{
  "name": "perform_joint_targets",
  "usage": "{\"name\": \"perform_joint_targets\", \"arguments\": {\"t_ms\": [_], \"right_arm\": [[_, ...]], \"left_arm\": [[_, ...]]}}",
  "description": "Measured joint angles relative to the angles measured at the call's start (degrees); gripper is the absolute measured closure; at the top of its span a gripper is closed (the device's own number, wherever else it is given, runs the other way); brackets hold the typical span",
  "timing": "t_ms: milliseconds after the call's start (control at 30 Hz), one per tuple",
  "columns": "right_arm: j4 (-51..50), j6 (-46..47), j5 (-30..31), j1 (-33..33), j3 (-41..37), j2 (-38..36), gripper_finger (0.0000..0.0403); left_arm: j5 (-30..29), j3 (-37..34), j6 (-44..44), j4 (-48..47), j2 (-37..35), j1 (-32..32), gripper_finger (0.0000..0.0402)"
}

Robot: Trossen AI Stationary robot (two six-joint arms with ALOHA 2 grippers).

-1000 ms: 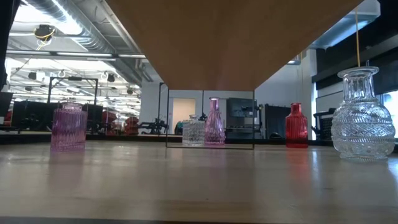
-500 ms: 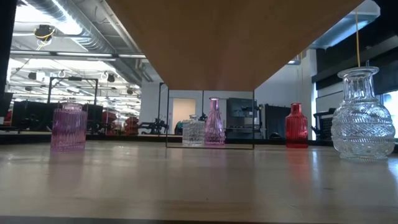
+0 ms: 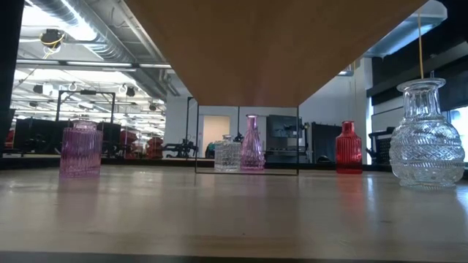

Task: Sort vases onto shelf
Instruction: Put the red vase on the shelf

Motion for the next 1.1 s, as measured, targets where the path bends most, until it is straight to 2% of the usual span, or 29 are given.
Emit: {"name": "perform_joint_targets", "arguments": {"t_ms": [233,467,733,933,1100], "right_arm": [[1.7,1.3,-1.5,-0.1,0.0,-0.2,0.0291],[4.4,3.2,-5.7,0.2,1.3,-2.1,0.0293],[7.2,8.5,-6.3,0.0,1.7,-7.3,0.0294],[6.5,13.9,-2.2,0.1,1.1,-12.5,0.0294],[6.5,19.1,3.4,1.2,-4.2,-17.9,0.0294]], "left_arm": [[0.1,0.0,0.1,0.0,-0.5,1.0,0.0356],[-3.0,-0.1,1.4,-0.9,-3.3,3.7,0.0356],[-5.8,-0.1,10.6,-1.1,-6.8,5.7,0.0356],[-8.9,-0.2,16.9,-5.5,-7.7,7.1,0.0356],[-8.9,-0.2,19.7,-8.7,-7.8,8.2,0.0356]]}}
